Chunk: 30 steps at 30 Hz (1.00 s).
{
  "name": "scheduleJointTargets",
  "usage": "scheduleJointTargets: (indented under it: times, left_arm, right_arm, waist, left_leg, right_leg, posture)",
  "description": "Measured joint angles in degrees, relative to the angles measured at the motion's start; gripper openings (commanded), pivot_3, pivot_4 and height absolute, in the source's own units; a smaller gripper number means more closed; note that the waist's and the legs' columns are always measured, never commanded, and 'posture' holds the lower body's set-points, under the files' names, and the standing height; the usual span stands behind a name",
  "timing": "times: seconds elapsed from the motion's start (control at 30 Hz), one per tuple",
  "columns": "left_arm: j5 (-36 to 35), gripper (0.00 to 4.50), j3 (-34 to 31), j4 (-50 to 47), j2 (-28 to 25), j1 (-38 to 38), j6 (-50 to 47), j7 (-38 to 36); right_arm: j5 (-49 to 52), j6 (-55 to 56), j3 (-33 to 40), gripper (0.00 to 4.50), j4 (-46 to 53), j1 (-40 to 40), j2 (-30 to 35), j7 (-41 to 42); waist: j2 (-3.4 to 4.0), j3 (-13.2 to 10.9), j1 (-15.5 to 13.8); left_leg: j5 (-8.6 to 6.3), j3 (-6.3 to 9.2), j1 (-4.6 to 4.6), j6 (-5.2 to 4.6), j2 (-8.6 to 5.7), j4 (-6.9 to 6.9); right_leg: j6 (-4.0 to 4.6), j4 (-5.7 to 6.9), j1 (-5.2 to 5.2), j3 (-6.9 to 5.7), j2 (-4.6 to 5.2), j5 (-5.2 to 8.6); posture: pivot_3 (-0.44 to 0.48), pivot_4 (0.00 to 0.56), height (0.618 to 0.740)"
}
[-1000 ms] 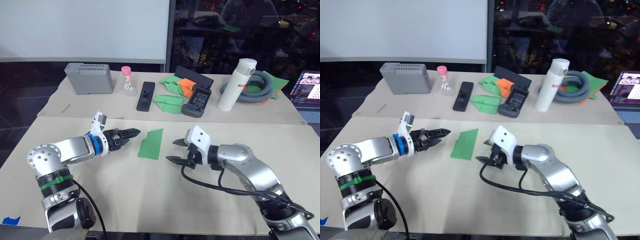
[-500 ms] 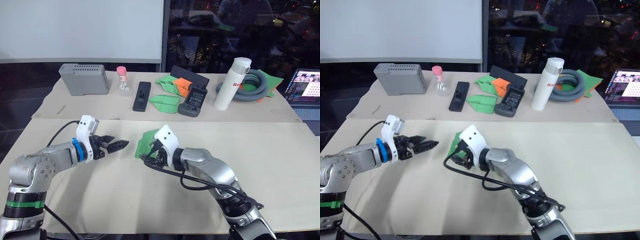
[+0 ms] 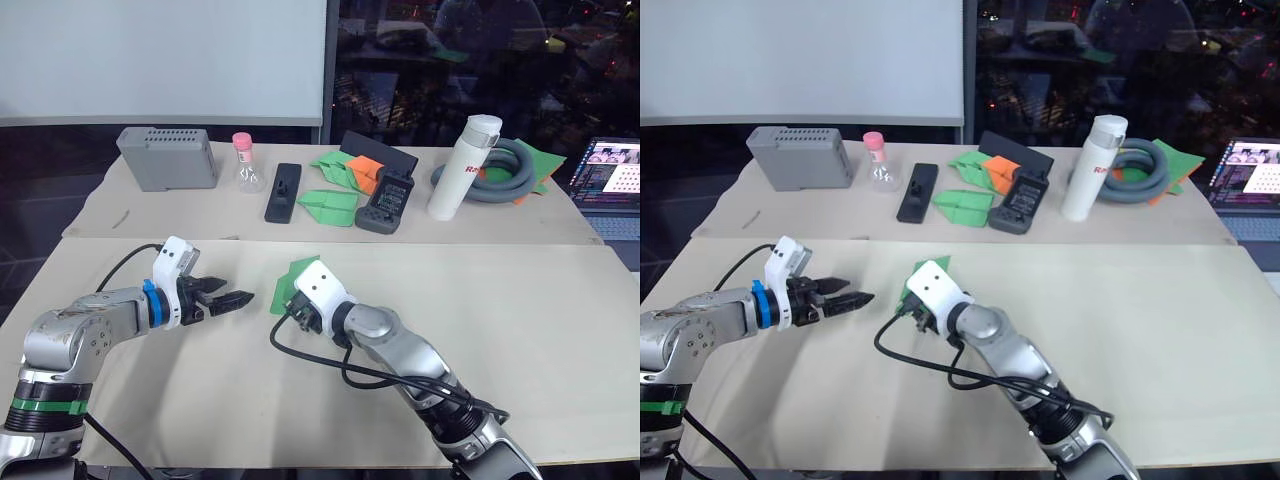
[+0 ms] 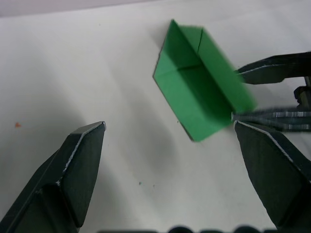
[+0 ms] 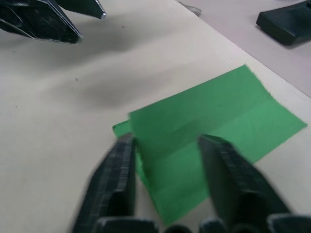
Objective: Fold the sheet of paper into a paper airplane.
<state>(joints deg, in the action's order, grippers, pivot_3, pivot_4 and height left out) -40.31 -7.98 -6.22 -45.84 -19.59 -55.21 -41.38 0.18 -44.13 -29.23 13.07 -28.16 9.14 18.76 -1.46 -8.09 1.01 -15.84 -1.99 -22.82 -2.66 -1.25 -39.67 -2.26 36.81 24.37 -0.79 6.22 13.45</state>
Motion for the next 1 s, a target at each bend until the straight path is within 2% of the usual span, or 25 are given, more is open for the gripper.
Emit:
scheduleJointTargets:
  times: [0.07,0.1,0.33,0.53,0.63,0.73,0.9,1.0]
  left_arm:
    - [0.6,4.5,0.0,0.3,0.0,0.0,0.1,-0.3]
    - [1.0,4.5,0.1,0.5,0.0,0.0,0.1,-0.4]
    - [2.1,4.5,0.3,0.6,1.3,0.0,1.0,-1.5]
    - [2.2,4.5,1.1,0.7,1.9,-0.3,1.7,-3.9]
    - [2.0,4.5,1.4,1.0,2.4,-0.3,1.8,-5.4]
    - [2.1,4.5,2.3,1.4,3.2,-0.8,2.5,-6.3]
    - [1.9,4.5,2.8,1.5,4.4,-1.0,2.7,-7.8]
    - [1.8,4.5,3.0,0.7,4.6,-1.0,2.7,-9.4]
  right_arm:
    - [-0.9,0.8,0.0,0.11,0.2,0.0,1.5,0.3]
    - [-1.3,1.6,0.0,0.05,0.5,0.0,2.5,0.8]
    - [-2.1,9.0,0.9,0.05,3.3,0.0,13.7,8.7]
    - [3.4,29.2,6.3,0.05,2.1,0.5,28.3,28.4]
    - [4.5,43.5,8.0,0.05,-5.5,1.9,35.0,38.3]
    - [3.0,60.1,7.5,0.05,-15.9,1.1,36.2,44.9]
    - [0.3,82.6,7.3,0.05,-30.6,-3.4,35.0,48.3]
    - [-1.8,91.3,7.0,0.05,-36.3,-4.9,34.1,48.6]
  waist:
    - [0.0,0.0,0.0]
    - [0.0,0.0,0.0]
    - [-0.02,0.0,-0.2]
    - [-0.05,0.0,-0.2]
    - [-0.11,0.0,-0.3]
    - [-0.11,0.0,-0.2]
    - [-0.11,-0.1,0.1]
    - [-0.11,-0.1,-0.1]
  left_leg:
    - [0.0,0.0,0.0,-0.01,0.0,-0.01]
    - [-0.01,0.0,0.0,-0.02,0.0,-0.01]
    - [-0.07,0.0,-0.01,-0.13,0.01,-0.07]
    - [-0.25,-0.02,-0.01,-0.43,0.07,-0.13]
    - [-0.32,-0.04,0.01,-0.56,0.1,-0.16]
    - [-0.26,-0.13,0.01,-0.46,0.13,-0.16]
    - [-0.12,-0.19,0.01,-0.21,0.22,-0.13]
    - [-0.12,-0.18,0.0,-0.2,0.2,-0.13]
  right_leg:
    - [0.0,-0.02,-0.01,0.0,0.0,0.0]
    - [0.0,-0.02,0.0,0.0,0.0,0.0]
    - [-0.01,-0.07,-0.06,0.0,0.0,0.0]
    - [-0.02,-0.23,-0.13,-0.01,0.0,0.01]
    - [-0.02,-0.5,-0.26,-0.02,0.0,0.01]
    - [-0.03,-0.57,-0.26,0.03,0.0,0.0]
    - [-0.02,-0.57,-0.21,0.08,-0.02,0.0]
    - [-0.02,-0.58,-0.21,0.09,0.01,0.0]
  posture:
    - [0.0,0.15,0.74]
    - [0.0,0.15,0.74]
    - [0.0,0.15,0.74]
    - [0.0,0.15,0.74]
    - [0.0,0.15,0.74]
    - [0.0,0.15,0.74]
    - [0.0,0.15,0.74]
    - [0.0,0.15,0.74]
